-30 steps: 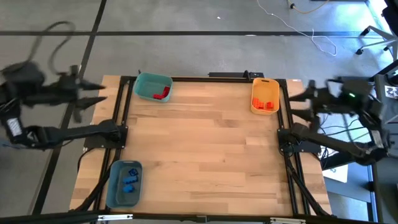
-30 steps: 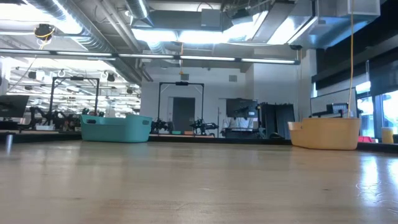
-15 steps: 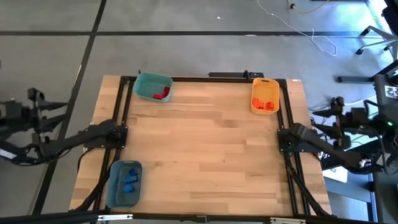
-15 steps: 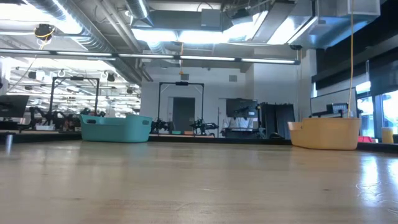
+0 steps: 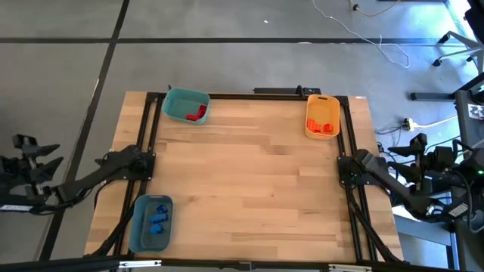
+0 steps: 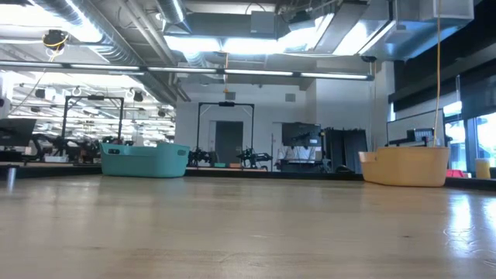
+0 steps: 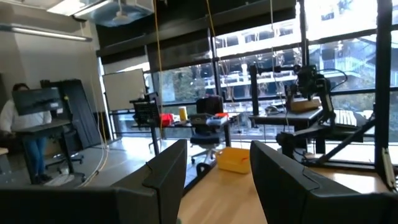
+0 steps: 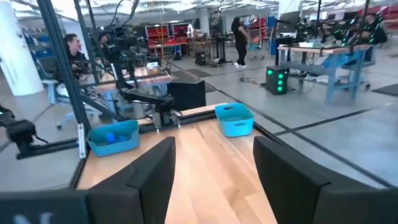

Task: Sort & place blocks by color
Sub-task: Return to Home Position

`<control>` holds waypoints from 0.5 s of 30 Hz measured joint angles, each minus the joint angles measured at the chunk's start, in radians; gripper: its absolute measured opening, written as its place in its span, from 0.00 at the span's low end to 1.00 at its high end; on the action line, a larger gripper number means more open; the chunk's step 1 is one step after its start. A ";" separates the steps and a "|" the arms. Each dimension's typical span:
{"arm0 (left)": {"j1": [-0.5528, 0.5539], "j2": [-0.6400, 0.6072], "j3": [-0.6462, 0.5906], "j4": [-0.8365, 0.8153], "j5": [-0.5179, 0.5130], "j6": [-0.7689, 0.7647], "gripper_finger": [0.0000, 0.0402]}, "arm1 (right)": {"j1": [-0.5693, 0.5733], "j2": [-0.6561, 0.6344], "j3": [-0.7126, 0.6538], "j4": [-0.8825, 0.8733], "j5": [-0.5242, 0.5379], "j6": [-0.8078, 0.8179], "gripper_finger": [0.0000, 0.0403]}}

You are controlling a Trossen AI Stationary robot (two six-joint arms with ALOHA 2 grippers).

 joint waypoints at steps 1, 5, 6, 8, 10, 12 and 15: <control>0.004 -0.016 -0.008 -0.009 -0.002 -0.003 0.42 | -0.013 -0.001 -0.001 -0.003 -0.010 -0.013 0.54; 0.017 -0.048 -0.025 -0.027 0.000 0.001 0.42 | -0.061 -0.001 -0.015 -0.003 -0.020 -0.048 0.54; 0.020 -0.045 -0.019 -0.049 -0.009 0.001 0.42 | -0.073 -0.001 -0.020 -0.004 -0.026 -0.052 0.54; 0.021 -0.047 -0.032 -0.049 -0.027 0.014 0.42 | -0.095 -0.002 -0.037 0.011 -0.057 -0.065 0.54; 0.023 -0.048 -0.063 0.002 -0.028 0.037 0.42 | -0.118 -0.002 -0.067 0.067 -0.092 -0.075 0.54; 0.024 -0.047 -0.113 0.032 -0.027 0.042 0.42 | -0.141 -0.002 -0.112 0.138 -0.146 -0.093 0.54; 0.024 -0.047 -0.227 0.096 -0.026 0.053 0.42 | -0.175 -0.002 -0.214 0.267 -0.247 -0.093 0.54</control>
